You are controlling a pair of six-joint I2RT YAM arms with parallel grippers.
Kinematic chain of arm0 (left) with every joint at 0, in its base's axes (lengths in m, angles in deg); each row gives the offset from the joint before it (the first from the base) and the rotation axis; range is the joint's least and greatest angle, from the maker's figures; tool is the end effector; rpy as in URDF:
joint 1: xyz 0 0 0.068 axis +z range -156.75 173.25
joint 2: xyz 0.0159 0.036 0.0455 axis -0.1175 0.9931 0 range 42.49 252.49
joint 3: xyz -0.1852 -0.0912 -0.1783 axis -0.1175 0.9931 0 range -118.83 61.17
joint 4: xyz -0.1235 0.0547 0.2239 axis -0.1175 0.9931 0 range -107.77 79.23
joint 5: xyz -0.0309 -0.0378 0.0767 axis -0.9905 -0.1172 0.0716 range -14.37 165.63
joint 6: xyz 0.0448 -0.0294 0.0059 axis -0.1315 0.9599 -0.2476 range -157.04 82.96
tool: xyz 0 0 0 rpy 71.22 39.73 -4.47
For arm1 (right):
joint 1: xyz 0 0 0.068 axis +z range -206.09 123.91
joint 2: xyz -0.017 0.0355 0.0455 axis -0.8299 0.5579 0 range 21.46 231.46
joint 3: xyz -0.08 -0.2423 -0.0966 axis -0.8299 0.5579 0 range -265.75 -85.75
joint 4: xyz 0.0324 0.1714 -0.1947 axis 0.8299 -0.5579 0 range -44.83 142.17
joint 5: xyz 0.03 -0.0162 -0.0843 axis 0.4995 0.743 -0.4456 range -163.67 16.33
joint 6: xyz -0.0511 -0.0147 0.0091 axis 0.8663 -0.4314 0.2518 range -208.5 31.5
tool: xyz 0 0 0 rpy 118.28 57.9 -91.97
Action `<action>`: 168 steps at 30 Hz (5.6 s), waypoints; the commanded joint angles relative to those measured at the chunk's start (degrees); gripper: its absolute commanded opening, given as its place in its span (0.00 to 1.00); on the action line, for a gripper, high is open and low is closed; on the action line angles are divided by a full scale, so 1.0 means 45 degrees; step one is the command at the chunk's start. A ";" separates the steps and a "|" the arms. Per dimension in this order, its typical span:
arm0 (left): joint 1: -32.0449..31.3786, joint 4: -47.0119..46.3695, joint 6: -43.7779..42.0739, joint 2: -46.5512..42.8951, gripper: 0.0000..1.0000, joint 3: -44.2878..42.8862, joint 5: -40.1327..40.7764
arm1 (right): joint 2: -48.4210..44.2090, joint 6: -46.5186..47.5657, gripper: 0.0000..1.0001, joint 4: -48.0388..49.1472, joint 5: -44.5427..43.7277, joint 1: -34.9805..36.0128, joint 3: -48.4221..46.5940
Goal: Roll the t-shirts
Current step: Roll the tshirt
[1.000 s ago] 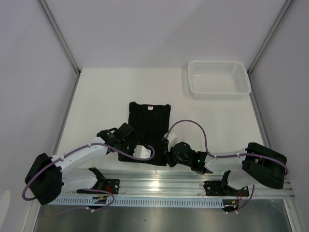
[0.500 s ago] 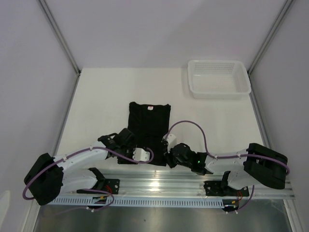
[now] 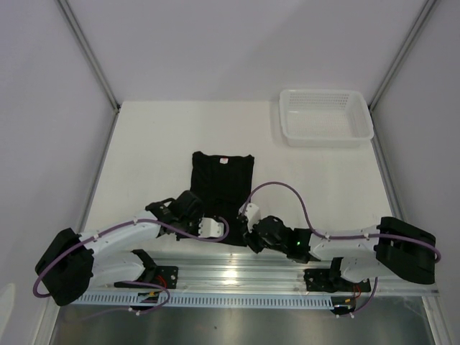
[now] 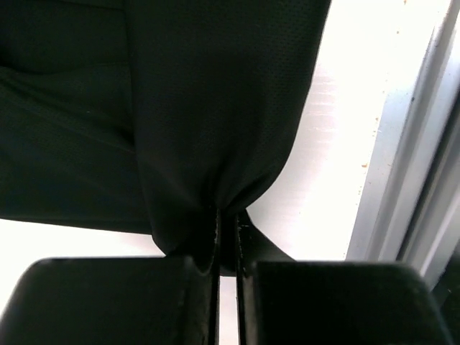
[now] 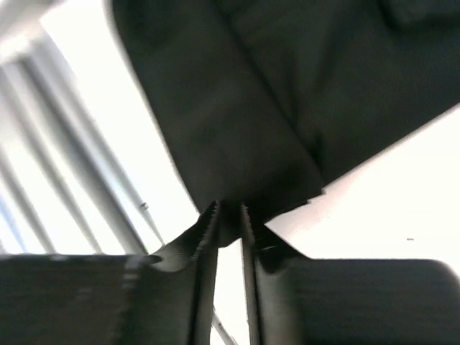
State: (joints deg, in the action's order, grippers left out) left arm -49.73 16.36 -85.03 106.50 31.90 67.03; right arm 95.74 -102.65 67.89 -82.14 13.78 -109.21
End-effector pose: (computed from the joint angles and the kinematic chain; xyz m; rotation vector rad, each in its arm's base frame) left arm 0.1275 -0.1261 0.1587 1.9961 1.9082 -0.1850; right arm 0.0873 0.2227 0.1528 -0.9766 2.0334 0.6596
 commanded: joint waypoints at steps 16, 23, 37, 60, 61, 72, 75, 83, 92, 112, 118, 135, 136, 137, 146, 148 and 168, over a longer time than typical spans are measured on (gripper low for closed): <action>0.0352 0.2435 0.0313 -0.0259 0.01 -0.1287 -0.2034 | 0.0014 0.8181 0.43 0.0080 -0.1202 0.2482 -0.0195; 0.0450 0.2533 0.0117 -0.0318 0.01 -0.1287 -0.2151 | 0.1598 0.8535 0.43 0.0645 -0.1223 0.2638 -0.0567; 0.0528 0.2962 0.0155 -0.0474 0.01 -0.1502 -0.1624 | 0.1834 0.7715 0.00 -0.1404 -0.1380 0.2619 -0.1700; 0.1016 0.6341 -0.0546 0.1184 0.09 -0.3747 -0.4847 | -0.1469 0.6737 0.00 -0.4332 0.7428 -0.2223 -0.1796; 0.1229 0.6496 -0.0760 0.1399 0.09 -0.3941 -0.4885 | -0.1216 0.6855 0.00 -0.4470 0.7738 -0.2476 -0.1914; 0.2811 0.7630 -0.2676 0.4132 0.19 -0.5211 -0.5139 | 0.1129 0.7461 0.00 -0.5291 1.0338 -0.4490 -0.3495; 0.3299 0.7612 -0.2891 0.4602 0.25 -0.5603 -0.5120 | 0.1635 0.7656 0.00 -0.5447 1.0476 -0.4763 -0.3867; 0.3985 0.7337 -0.2949 0.5405 0.39 -0.6150 -0.5159 | 0.3257 0.8106 0.00 -0.6112 1.0730 -0.5116 -0.5254; 0.4590 0.7688 -0.2931 0.5384 0.46 -0.6891 -0.5451 | 0.3786 0.8145 0.00 -0.6580 1.0262 -0.5448 -0.5742; 0.4200 0.4117 0.1561 0.3413 0.34 -0.4452 -0.4966 | 0.4372 0.6349 0.09 -0.5194 0.8192 -0.5487 -0.5548; 0.4141 0.3041 0.2129 0.3784 0.33 -0.4022 -0.4124 | 0.3866 0.5841 0.25 -0.4959 0.7665 -0.5487 -0.5372; 0.4141 0.2923 0.1797 0.3315 0.35 -0.3455 -0.3889 | -0.0644 0.5680 0.35 -0.1977 0.5240 -0.2092 -0.2466; 0.4141 0.2981 0.1816 0.3257 0.35 -0.3436 -0.3909 | -0.0783 0.6167 0.37 -0.0927 0.5164 -0.1702 -0.1669; 0.4161 0.2982 0.1797 0.3256 0.35 -0.3377 -0.3928 | -0.0862 0.7197 0.37 -0.0491 0.4680 -0.1311 -0.1294; 0.4141 0.2709 0.1894 0.3432 0.36 -0.3201 -0.4007 | 0.0133 0.9706 0.44 -0.0780 0.2081 0.0254 -0.1212; 0.4141 0.2631 0.1894 0.3432 0.36 -0.3162 -0.4007 | 0.0386 0.9805 0.44 -0.0605 0.1064 0.0586 -0.1231; 0.4141 0.2572 0.1777 0.3471 0.36 -0.3143 -0.4182 | 0.1286 1.0256 0.59 -0.0760 -0.0482 0.1564 -0.1681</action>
State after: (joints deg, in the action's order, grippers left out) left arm -30.87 28.92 -77.05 122.92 17.36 49.94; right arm 100.44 -55.81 64.39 -84.28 20.47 -115.14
